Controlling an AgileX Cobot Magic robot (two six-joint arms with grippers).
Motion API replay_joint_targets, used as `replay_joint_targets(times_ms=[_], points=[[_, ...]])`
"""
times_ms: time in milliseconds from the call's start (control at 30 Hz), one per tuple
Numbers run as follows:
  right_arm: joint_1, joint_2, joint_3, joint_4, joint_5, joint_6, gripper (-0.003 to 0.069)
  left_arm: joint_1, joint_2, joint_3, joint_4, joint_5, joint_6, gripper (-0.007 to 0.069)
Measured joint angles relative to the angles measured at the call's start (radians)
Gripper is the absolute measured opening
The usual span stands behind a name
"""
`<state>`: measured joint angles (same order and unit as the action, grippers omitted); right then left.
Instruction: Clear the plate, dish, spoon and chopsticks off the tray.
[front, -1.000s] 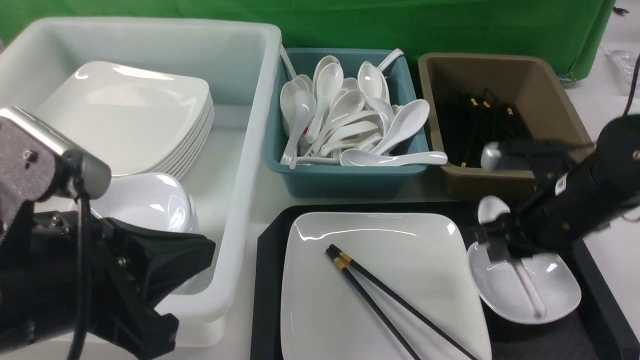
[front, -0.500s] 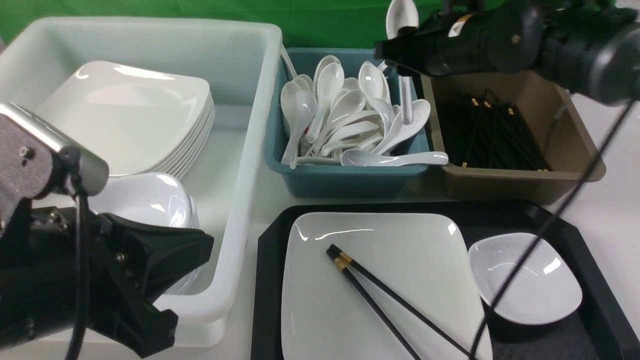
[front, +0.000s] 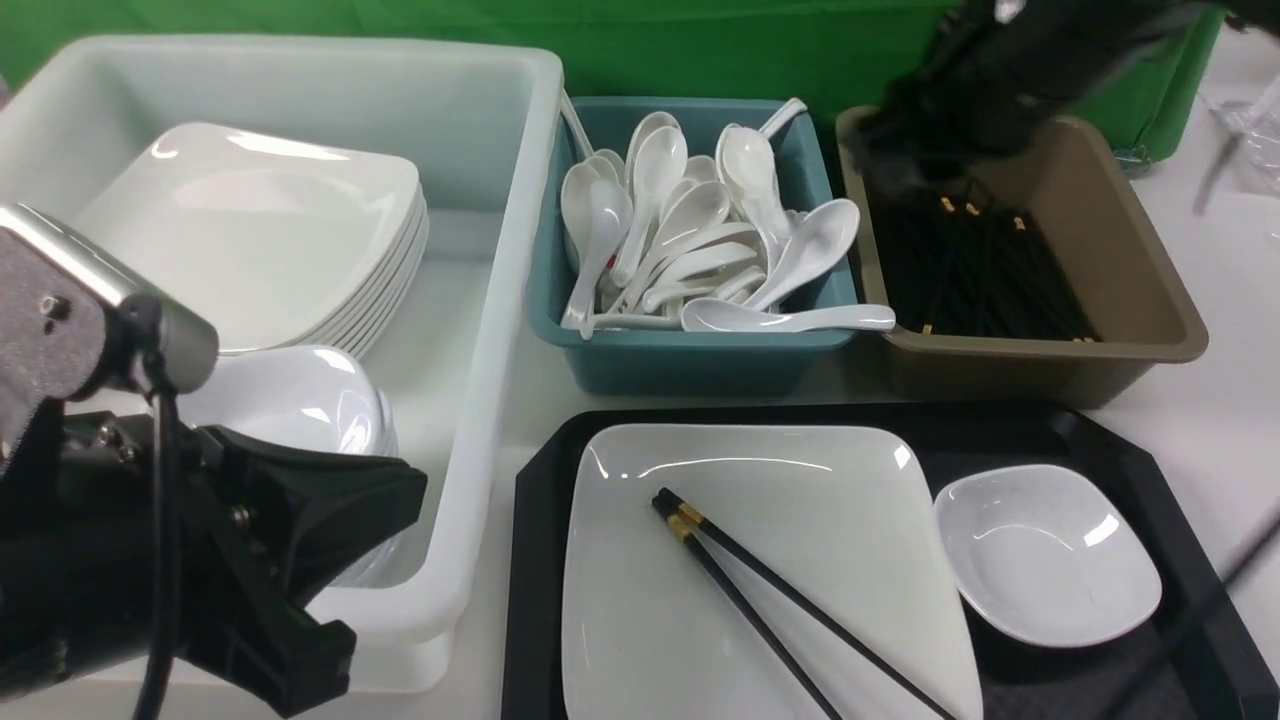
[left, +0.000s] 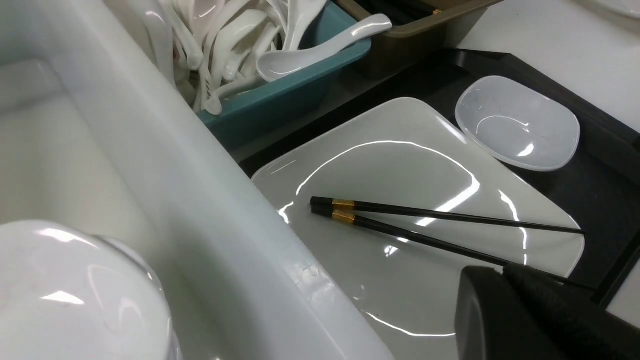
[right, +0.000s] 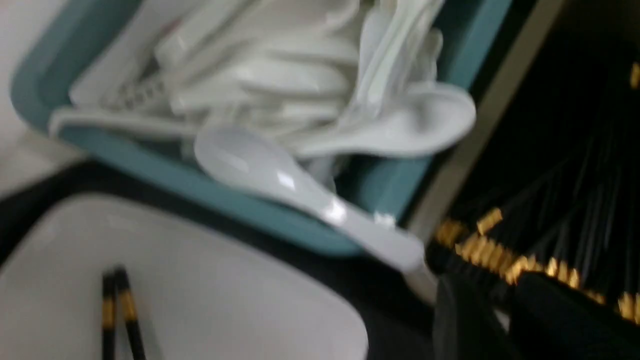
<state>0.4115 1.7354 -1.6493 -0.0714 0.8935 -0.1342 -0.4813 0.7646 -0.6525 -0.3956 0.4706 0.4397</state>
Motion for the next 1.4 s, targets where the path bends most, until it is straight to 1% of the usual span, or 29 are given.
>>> replay_joint_targets(times_ms=[33, 67, 100, 167, 233, 267, 300, 333, 433, 500, 567, 733, 767, 800, 833, 967, 1033, 1100, 1133, 1233, 1267, 1300, 1333, 1400], points=[[0.000, -0.016, 0.015, -0.004, 0.013, -0.005, 0.0165, 0.000, 0.000, 0.000, 0.000, 0.000, 0.000, 0.0017], [0.001, -0.071, 0.142, -0.023, 0.051, -0.033, 0.0163, 0.000, 0.000, 0.000, 0.000, 0.000, 0.000, 0.0017], [0.001, -0.079, 0.159, -0.026, 0.055, -0.039, 0.0165, 0.000, 0.000, 0.000, 0.000, 0.000, 0.000, 0.0017], [0.001, -0.159, 0.349, -0.036, 0.070, -0.110, 0.0204, 0.000, 0.000, 0.000, -0.002, 0.000, 0.000, 0.0017], [0.001, -0.203, 0.519, -0.040, 0.030, -0.153, 0.0274, 0.000, 0.000, 0.000, -0.013, 0.000, 0.000, 0.0017], [0.001, -0.210, 0.546, -0.040, 0.015, -0.159, 0.0291, 0.000, 0.000, 0.000, -0.016, 0.000, 0.000, 0.0017], [0.001, -0.218, 0.595, -0.040, -0.017, -0.168, 0.0337, 0.000, 0.000, 0.000, -0.018, 0.000, 0.000, 0.0017], [0.001, -0.223, 0.670, -0.040, -0.087, -0.180, 0.0405, 0.000, 0.000, 0.000, -0.020, 0.000, 0.000, 0.0017], [0.001, -0.213, 0.785, -0.039, -0.249, -0.216, 0.0535, 0.000, 0.000, 0.000, -0.020, -0.001, 0.000, 0.0017], [0.001, -0.193, 0.815, -0.039, -0.307, -0.224, 0.0566, 0.000, 0.000, 0.000, -0.022, -0.001, 0.000, 0.0017], [0.001, -0.166, 0.823, -0.044, -0.348, -0.228, 0.0567, 0.000, 0.000, 0.000, -0.022, -0.001, 0.000, 0.0017], [0.001, -0.100, 0.825, -0.106, -0.434, -0.228, 0.0533, 0.000, 0.000, 0.000, -0.022, -0.001, 0.001, 0.0017], [0.001, -0.070, 0.826, -0.136, -0.449, -0.228, 0.0509, 0.000, 0.000, 0.000, -0.022, -0.001, 0.001, 0.0017], [0.001, -0.068, 0.826, -0.134, -0.449, -0.228, 0.0506, 0.000, 0.000, 0.000, -0.022, -0.001, 0.001, 0.0017], [0.001, -0.065, 0.825, -0.141, -0.458, -0.228, 0.0488, 0.000, 0.000, 0.000, -0.022, -0.001, 0.001, 0.0017], [0.001, -0.054, 0.822, -0.148, -0.464, -0.228, 0.0359, 0.000, 0.000, 0.000, -0.022, 0.000, 0.001, 0.0017], [0.003, -0.054, 0.820, -0.164, -0.465, -0.233, 0.0279, 0.000, 0.000, 0.000, -0.022, 0.007, 0.001, 0.0017], [0.008, -0.062, 0.815, -0.173, -0.454, -0.243, 0.0237, 0.000, 0.000, 0.000, -0.022, 0.017, 0.001, 0.0017], [0.008, -0.067, 0.813, -0.174, -0.447, -0.243, 0.0234, 0.000, 0.000, 0.000, -0.022, 0.017, 0.001, 0.0017], [0.034, -0.130, 0.785, -0.171, -0.313, -0.205, 0.0151, 0.000, -0.006, 0.000, -0.025, 0.028, 0.001, 0.0017], [0.036, -0.136, 0.782, -0.169, -0.304, -0.201, 0.0143, 0.000, -0.006, 0.000, -0.026, 0.028, 0.001, 0.0017], [0.060, -0.190, 0.753, -0.163, -0.213, -0.157, 0.0083, 0.000, -0.017, 0.000, -0.026, 0.029, 0.001, 0.0017], [0.076, -0.216, 0.736, -0.154, -0.171, -0.136, 0.0065, 0.000, -0.028, 0.000, -0.026, 0.029, 0.001, 0.0017], [0.117, -0.276, 0.687, -0.148, -0.093, -0.086, 0.0062, 0.000, -0.050, -0.005, -0.021, 0.030, 0.000, 0.0017]])
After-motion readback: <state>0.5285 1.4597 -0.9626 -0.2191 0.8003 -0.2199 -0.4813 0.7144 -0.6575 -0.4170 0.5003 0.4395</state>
